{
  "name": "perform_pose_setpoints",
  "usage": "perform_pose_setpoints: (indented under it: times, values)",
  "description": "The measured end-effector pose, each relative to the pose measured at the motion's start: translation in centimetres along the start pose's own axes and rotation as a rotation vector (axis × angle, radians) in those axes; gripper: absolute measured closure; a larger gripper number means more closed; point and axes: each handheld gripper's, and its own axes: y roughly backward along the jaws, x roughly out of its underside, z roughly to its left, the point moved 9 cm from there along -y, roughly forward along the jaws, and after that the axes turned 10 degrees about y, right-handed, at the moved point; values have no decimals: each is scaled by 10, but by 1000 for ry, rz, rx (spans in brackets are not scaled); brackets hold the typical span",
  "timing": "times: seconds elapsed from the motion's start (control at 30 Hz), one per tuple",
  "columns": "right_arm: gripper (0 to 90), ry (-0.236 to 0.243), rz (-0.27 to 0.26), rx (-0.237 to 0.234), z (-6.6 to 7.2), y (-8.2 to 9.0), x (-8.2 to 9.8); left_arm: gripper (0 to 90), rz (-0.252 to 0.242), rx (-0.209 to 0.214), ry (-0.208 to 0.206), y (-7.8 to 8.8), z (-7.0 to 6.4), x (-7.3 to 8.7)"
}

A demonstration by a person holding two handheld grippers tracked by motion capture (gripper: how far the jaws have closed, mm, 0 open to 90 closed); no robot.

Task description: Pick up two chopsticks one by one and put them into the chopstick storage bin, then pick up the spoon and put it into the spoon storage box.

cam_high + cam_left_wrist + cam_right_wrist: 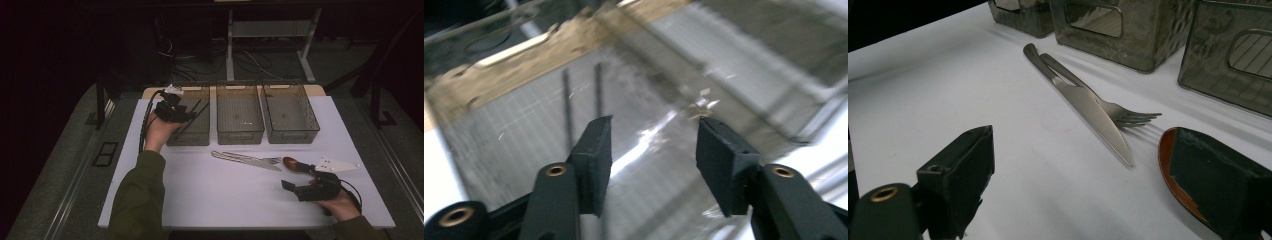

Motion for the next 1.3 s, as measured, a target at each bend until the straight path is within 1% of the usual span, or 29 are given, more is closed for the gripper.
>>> perform_pose_setpoints:
  times: [0.07, 0.13, 0.23, 0.3, 0.33, 0.47, 0.53, 0.6, 0.7, 0.8, 0.97, 1.1, 1.13, 1.2, 1.27, 1.3]
  values:
    - [114, 0, 1, 0, 0, 0, 0, 447, -22, 36, -18, 5, -10, 1]
    - [114, 1, 3, 0, 1, 0, 0, 421, -43, 63, -32, 11, -18, 2]
    - [114, 4, 2, 2, 0, 0, 0, 386, -70, 113, -33, 18, -32, 6]
    - [114, 0, 3, 1, 0, 0, 0, 366, -79, 141, -46, 23, -40, 9]
    - [114, 0, 3, 1, 1, 0, 0, 357, -92, 152, -49, 25, -44, 11]
    - [114, -3, 1, 4, 0, 0, 0, 335, -107, 184, -65, 35, -57, 20]
    - [114, -1, 1, 2, 0, 0, 0, 325, -121, 203, -69, 40, -63, 24]
    - [114, 1, 1, 2, 0, 0, 0, 292, -130, 224, -63, 43, -69, 30]
    - [114, -10, 7, -1, 1, 0, 0, 225, -127, 236, -65, 45, -76, 40]
    - [114, 3, 3, 3, 0, -1, 0, 175, -126, 249, -83, 46, -82, 50]
    - [114, -1, 5, 2, 0, 0, 0, 128, -126, 257, -103, 48, -91, 67]
    - [114, 2, 4, 1, 0, 0, 0, 77, -109, 248, -116, 48, -95, 81]
    - [114, -2, 2, 1, 0, 0, 0, 64, -114, 242, -117, 48, -95, 84]
    - [114, -2, 1, 1, 0, 0, 0, 32, -130, 245, -109, 50, -97, 91]
    - [114, -2, 2, -1, 0, 0, 0, 23, -144, 252, -109, 51, -97, 97]
    - [114, -1, 2, -2, 0, 0, 0, 16, -137, 251, -110, 51, -97, 102]
